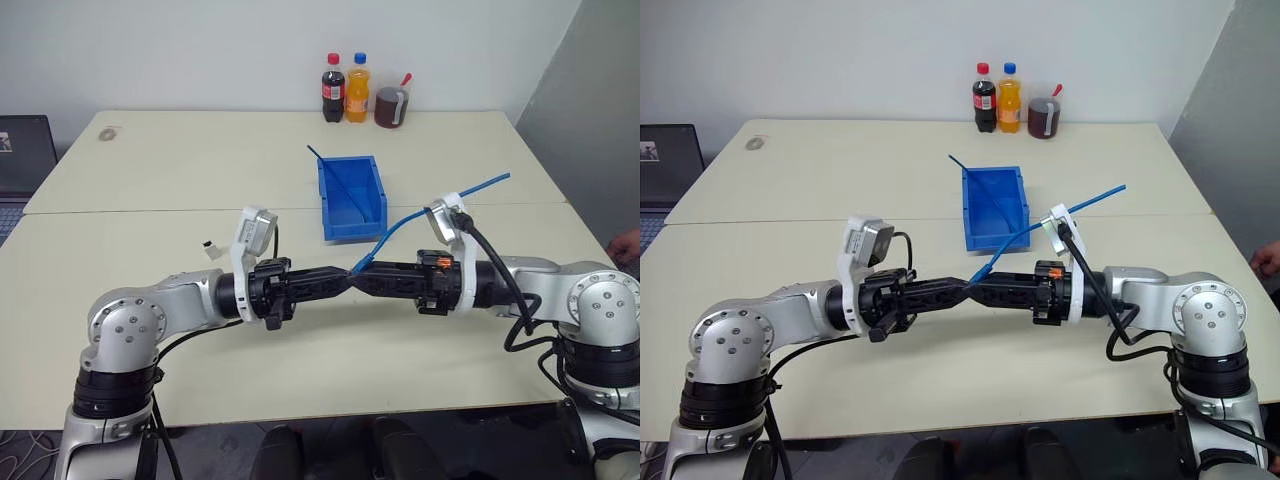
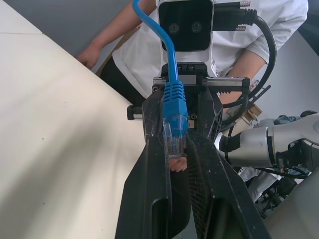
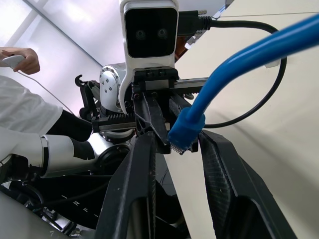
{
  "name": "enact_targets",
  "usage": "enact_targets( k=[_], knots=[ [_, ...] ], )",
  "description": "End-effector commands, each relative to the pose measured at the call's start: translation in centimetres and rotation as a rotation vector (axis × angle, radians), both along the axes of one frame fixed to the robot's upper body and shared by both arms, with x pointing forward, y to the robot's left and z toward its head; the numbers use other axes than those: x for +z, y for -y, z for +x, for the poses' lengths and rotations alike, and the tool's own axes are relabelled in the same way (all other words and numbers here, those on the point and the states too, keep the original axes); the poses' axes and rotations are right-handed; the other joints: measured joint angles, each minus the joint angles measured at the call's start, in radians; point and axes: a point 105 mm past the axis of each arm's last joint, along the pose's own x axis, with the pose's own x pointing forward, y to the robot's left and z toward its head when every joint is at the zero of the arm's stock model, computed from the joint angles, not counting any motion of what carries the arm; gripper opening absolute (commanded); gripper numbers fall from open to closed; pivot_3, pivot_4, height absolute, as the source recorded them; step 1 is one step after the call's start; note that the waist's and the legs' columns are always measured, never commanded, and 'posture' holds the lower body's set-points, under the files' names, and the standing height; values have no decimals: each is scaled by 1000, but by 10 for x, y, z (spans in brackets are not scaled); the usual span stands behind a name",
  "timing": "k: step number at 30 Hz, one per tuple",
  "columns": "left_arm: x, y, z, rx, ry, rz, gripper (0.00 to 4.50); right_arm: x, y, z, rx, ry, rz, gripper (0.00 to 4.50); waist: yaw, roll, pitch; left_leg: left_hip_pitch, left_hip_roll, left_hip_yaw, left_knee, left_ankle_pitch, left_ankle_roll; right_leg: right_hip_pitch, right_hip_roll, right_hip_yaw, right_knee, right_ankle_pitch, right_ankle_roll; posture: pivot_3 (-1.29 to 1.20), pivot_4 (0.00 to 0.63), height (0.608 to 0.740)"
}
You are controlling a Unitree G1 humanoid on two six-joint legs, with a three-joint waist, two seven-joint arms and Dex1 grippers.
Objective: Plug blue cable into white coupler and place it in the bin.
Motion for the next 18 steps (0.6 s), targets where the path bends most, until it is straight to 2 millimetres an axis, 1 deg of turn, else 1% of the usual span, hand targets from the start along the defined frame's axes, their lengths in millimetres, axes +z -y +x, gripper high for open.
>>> enact_targets(
  k=[1,2,3,7,8,13,18],
  knots=[
    [5,0,-6,-38,36,3,190,22,12,13,-74,30,84,1311,0,0,0,0,0,0,0,0,0,0,0,0,0,0,0,0,150,740],
    [5,0,-6,-38,37,3,190,22,12,13,-72,26,89,1662,0,0,0,0,0,0,0,0,0,0,0,0,0,0,0,0,150,740],
    [5,0,-6,-38,38,3,190,23,12,13,-70,19,98,1741,0,0,0,0,0,0,0,0,0,0,0,0,0,0,0,0,150,740],
    [5,0,-6,-37,43,3,190,26,13,15,-81,1,112,2708,0,0,0,0,0,0,0,0,0,0,0,0,0,0,0,0,150,740],
    [5,0,-6,-36,44,3,190,26,13,16,-86,-4,115,2831,0,0,0,0,0,1,0,0,0,0,0,0,0,0,0,0,150,740],
    [4,-1,-6,-36,48,5,190,28,16,20,-104,-29,132,2831,0,0,0,0,0,1,0,0,0,0,0,0,-1,0,0,0,150,740],
    [4,0,-4,-24,56,8,190,26,16,16,-79,-43,118,2831,0,0,0,-1,0,1,-1,0,0,0,0,0,-1,0,0,0,150,740]
  ],
)
